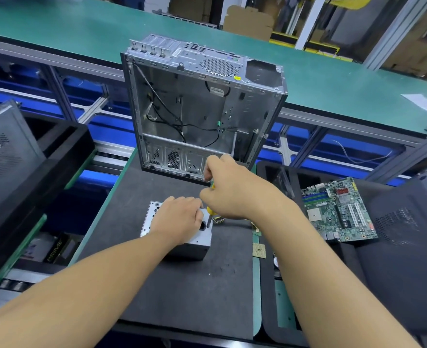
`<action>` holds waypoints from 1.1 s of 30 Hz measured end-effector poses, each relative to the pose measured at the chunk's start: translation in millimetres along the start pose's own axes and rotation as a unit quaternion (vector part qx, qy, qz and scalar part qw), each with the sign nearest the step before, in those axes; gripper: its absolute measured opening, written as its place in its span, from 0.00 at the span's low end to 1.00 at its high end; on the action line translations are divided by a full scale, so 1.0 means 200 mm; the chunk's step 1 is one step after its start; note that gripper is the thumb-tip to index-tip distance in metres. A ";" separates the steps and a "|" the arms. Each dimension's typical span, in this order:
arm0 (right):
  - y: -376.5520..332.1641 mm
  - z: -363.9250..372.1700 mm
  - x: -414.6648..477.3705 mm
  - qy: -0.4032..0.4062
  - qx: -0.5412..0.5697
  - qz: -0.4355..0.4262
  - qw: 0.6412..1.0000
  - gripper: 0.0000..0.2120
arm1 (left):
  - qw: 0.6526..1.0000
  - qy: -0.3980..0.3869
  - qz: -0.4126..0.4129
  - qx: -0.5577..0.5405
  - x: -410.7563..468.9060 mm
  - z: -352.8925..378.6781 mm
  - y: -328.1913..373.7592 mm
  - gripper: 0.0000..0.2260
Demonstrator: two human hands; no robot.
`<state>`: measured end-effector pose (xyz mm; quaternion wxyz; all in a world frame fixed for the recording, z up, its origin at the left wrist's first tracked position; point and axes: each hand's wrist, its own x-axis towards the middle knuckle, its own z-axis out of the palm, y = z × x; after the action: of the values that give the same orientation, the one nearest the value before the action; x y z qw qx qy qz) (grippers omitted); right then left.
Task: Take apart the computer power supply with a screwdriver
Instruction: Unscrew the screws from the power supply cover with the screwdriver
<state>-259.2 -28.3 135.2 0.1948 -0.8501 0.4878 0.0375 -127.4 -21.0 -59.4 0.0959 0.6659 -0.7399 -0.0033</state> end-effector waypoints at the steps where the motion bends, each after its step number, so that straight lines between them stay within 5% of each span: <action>1: -0.01 0.02 0.00 0.012 -0.011 0.009 1.000 0.08 | 1.000 -0.006 0.002 0.004 0.00 0.00 0.00 0.07; 5: -0.01 0.06 0.03 0.071 -0.066 0.020 0.995 0.13 | 1.000 -0.006 -0.002 0.007 0.00 -0.01 0.01 0.08; 8: -0.01 0.07 0.05 0.091 -0.056 0.001 0.994 0.04 | 1.000 -0.010 0.000 0.013 0.00 -0.01 0.01 0.11; 33: 0.03 0.10 0.08 0.092 0.021 -0.042 0.995 0.04 | 0.999 0.030 -0.007 -0.022 0.00 0.00 0.01 0.10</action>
<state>-253.5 -37.2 111.6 0.1687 -0.8654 0.4681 -0.0595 -129.7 -20.7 -59.9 0.1321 0.6690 -0.7314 -0.0001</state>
